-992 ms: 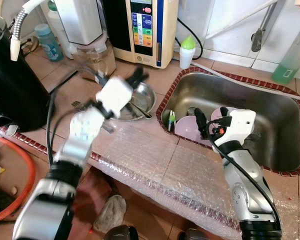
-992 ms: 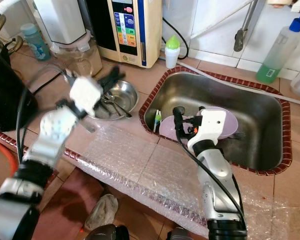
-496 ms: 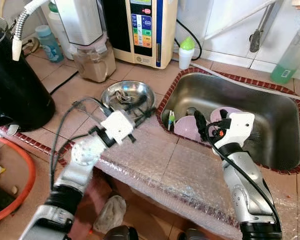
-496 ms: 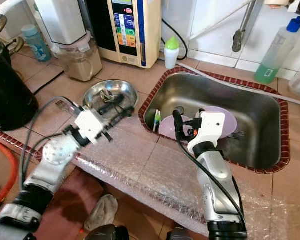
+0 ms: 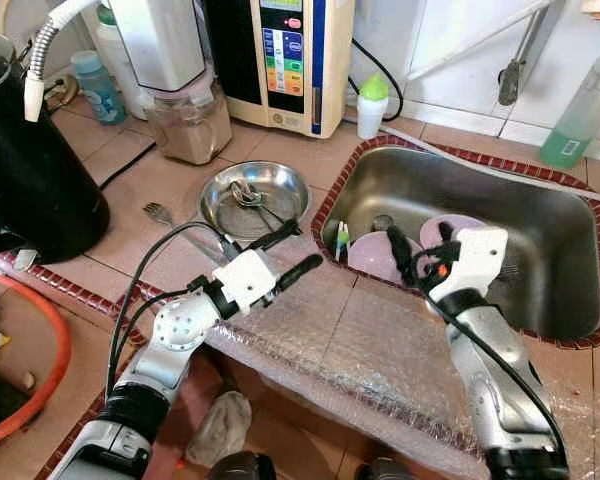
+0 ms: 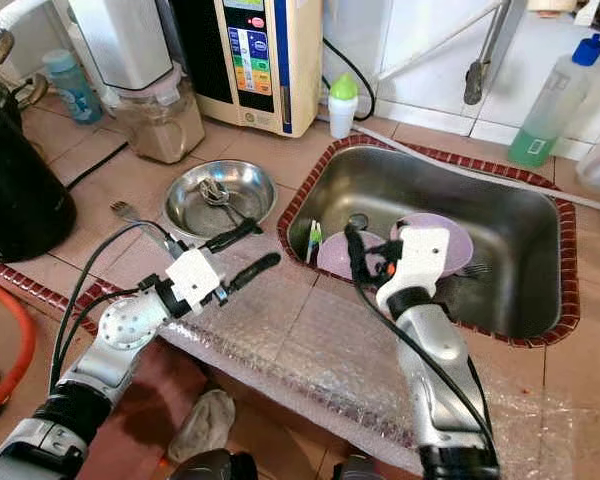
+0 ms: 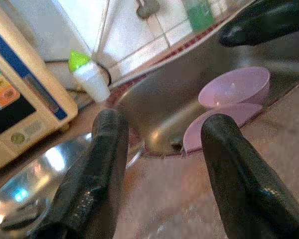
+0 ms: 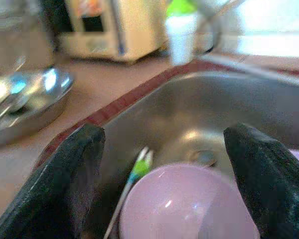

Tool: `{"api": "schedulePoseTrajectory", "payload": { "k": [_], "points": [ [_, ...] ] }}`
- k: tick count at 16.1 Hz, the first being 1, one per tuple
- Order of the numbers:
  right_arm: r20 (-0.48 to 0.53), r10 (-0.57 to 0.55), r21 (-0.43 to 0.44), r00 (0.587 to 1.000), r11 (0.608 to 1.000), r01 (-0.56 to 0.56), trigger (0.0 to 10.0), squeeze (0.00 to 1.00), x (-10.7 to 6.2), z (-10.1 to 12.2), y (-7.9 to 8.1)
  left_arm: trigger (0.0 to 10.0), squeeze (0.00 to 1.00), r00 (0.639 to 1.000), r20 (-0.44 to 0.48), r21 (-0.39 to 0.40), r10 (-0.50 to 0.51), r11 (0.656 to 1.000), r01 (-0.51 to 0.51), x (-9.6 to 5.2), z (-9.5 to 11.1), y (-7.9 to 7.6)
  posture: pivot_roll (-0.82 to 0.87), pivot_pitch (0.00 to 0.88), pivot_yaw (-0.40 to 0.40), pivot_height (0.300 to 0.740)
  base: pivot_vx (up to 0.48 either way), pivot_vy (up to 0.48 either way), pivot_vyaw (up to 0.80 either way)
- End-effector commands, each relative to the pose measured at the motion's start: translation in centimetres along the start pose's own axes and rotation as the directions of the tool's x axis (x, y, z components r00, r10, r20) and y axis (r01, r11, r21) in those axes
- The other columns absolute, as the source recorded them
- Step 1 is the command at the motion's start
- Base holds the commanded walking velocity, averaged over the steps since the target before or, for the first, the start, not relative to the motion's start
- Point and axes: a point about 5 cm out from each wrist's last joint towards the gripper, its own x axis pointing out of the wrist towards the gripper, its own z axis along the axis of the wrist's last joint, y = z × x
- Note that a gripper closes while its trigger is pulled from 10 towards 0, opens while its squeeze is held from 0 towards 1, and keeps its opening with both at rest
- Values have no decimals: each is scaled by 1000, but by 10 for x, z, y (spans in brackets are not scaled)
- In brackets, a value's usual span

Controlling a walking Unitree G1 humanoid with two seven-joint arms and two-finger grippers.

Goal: Kitchen organization

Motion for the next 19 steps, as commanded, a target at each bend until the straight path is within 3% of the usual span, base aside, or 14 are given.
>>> {"api": "schedulePoseTrajectory", "payload": {
  "k": [1, 5, 8, 10, 11, 12, 13, 14, 19],
  "points": [
    [-30, 90, 5, 995, 996, -90, 10000, 0, -4, -2, 8, 10000, 1000, 1000, -10, 27, 6, 1000, -6, 4, 0, 6, -147, 41, 50, 740, 0, 0, 0],
    [-61, 150, 13, 987, 989, -150, 10000, 0, -10, -3, 8, 10000, 1000, 999, -38, 36, 10, 999, -9, 10, -5, 9, -158, 52, 50, 740, 0, 0, 0],
    [-96, 275, 27, 957, 962, -273, 10000, 0, -21, -2, 17, 10000, 1000, 997, -82, 49, 5, 999, -1, 18, -11, 11, -178, 59, 57, 740, 0, 0, 0],
    [-107, 280, 13, 954, 960, -281, 10000, 0, -24, -2, 14, 10000, 1000, 994, -108, 61, 1, 998, 6, 21, -13, 13, -189, 62, 63, 740, 0, 0, 0],
    [-108, 278, 13, 954, 960, -278, 10000, 0, -24, -1, 13, 10000, 153, 993, -120, 63, -9, 998, 17, 22, -15, 13, -193, 61, 66, 740, 0, 0, 0],
    [-107, 277, 12, 955, 961, -277, 10000, 0, -24, 0, 13, 10000, 0, 991, -133, 57, -18, 998, 25, 23, -17, 13, -193, 61, 66, 740, 0, 0, 0],
    [-104, 275, 11, 956, 961, -276, 10000, 0, -23, 0, 13, 8431, 0, 991, -135, 54, -20, 998, 27, 23, -17, 13, -200, 59, 69, 740, 0, 0, 0],
    [-104, 277, 12, 955, 961, -277, 10000, 0, -25, 2, 15, 0, 0, 990, -140, 59, -31, 997, 40, 25, -18, 12, -200, 59, 69, 740, 0, 0, 0],
    [-117, 293, 3, 949, 956, -295, 10000, 0, -27, 0, 18, 0, 0, 988, -144, 71, -49, 996, 60, 31, -17, 16, -214, 59, 71, 740, 0, 0, 0]
  ]
}}
